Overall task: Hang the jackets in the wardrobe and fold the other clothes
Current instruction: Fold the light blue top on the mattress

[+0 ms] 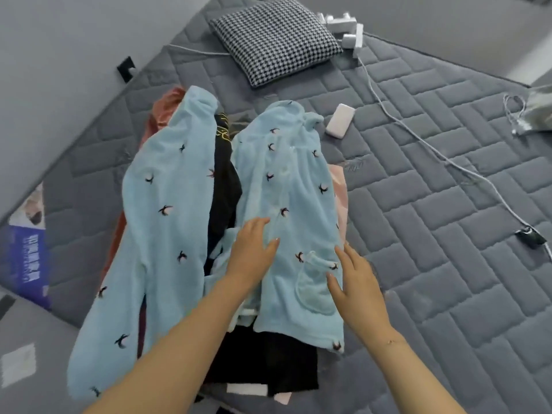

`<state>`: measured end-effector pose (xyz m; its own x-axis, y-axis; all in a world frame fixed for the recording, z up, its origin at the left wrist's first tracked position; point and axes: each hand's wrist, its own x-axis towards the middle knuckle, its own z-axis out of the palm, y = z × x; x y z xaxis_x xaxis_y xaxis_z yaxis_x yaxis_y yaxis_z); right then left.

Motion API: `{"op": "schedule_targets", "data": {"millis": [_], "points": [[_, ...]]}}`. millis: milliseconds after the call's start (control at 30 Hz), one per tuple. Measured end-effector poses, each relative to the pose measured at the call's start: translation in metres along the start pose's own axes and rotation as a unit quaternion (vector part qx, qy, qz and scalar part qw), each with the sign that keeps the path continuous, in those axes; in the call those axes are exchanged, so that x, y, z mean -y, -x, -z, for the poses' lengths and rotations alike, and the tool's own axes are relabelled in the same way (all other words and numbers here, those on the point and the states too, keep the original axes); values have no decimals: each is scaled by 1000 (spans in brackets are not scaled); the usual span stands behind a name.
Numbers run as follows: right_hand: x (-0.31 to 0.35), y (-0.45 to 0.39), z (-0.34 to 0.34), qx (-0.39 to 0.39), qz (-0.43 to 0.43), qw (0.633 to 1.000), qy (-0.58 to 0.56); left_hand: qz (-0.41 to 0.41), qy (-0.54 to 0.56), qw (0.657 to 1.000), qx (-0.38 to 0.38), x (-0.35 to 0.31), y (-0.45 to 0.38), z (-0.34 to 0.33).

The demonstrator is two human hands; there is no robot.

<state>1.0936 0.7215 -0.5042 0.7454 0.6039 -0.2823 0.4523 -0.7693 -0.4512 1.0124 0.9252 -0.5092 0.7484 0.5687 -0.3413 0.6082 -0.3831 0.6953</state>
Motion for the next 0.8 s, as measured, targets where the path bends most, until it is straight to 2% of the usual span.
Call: {"op": "schedule_targets", "data": {"millis": [100,200,300,400,467,533,633,667,733,800], "points": [[-29,-27,-36,7,-41,999,-32,24,-102,994,-33,16,-84,-39],[-50,-35,-66,3,-63,994,-87,71,-159,984,-31,32,-141,-73],[-64,-31,-83,-15,-92,980,-178,9,-116,991,-70,42,-167,-89],[-74,-27,-78,-71,-132,950,-275,-71,-69,991,-89,40,-152,-84],[-76,-30,-63,-114,-162,920,-337,-126,-37,990,-45,36,-122,-79],[-78,-42,-45,-140,-199,888,-391,-145,13,987,73,31,-85,-77],[-71,-70,-27,-101,-226,864,-438,-142,70,960,231,29,-30,-78],[-65,-79,-26,-73,-222,872,-430,-135,71,951,270,30,-15,-81],[-53,-92,-34,-14,-193,924,-329,-113,66,935,329,36,7,-85],[-48,-97,-51,31,-161,966,-201,-50,120,939,319,40,9,-80]]}}
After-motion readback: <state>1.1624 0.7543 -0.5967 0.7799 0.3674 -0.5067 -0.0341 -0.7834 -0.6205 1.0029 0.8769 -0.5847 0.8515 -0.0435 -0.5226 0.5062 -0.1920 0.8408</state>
